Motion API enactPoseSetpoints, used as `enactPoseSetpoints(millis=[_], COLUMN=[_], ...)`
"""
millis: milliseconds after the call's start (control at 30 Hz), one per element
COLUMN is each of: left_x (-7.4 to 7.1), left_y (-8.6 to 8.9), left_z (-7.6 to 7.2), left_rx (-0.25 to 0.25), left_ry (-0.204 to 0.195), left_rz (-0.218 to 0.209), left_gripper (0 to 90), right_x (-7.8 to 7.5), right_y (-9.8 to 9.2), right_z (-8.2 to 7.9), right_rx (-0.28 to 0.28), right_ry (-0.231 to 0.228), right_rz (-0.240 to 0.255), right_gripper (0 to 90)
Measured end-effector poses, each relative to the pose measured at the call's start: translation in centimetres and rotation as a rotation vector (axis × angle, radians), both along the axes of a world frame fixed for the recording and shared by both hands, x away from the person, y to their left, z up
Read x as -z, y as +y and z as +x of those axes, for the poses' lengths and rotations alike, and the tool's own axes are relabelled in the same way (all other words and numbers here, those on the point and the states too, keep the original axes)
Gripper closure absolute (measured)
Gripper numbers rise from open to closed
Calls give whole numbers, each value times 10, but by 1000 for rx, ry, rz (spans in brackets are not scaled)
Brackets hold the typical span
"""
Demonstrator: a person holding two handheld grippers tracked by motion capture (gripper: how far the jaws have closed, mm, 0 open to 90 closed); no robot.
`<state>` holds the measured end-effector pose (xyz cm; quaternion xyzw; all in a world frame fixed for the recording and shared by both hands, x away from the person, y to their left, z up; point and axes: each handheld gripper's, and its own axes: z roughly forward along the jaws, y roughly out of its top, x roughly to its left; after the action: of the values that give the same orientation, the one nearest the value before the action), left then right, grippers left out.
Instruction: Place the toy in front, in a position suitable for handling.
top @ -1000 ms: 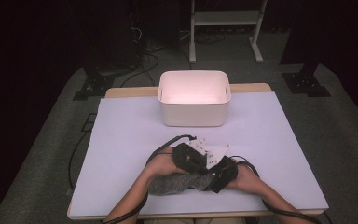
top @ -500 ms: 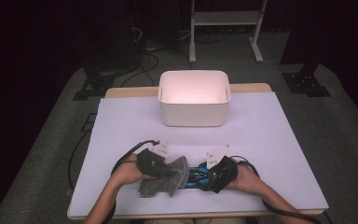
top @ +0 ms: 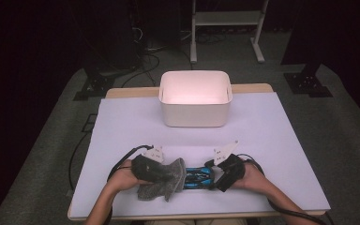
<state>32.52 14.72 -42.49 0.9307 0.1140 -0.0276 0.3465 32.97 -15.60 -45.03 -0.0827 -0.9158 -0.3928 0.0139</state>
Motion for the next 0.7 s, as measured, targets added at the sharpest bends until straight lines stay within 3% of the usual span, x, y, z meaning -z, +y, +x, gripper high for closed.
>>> enactPoseSetpoints(millis=[200,333,467,700], left_x=[-11,-20,-26,-21], left_y=[-10,-38,-71,-120], left_z=[-1,1,3,8], left_rx=[25,84,146,216], left_ry=[-22,-50,-62,-38], left_rz=[-23,-5,-14,15], left_gripper=[827,828,828,829], right_x=[0,0,0,0], right_y=[-8,-1,1,4], right_z=[-3,-5,-7,-8], right_rx=[15,9,11,11], right_ry=[8,2,-9,-31], right_rz=[-7,-10,-4,-3], right_gripper=[195,195,194,191])
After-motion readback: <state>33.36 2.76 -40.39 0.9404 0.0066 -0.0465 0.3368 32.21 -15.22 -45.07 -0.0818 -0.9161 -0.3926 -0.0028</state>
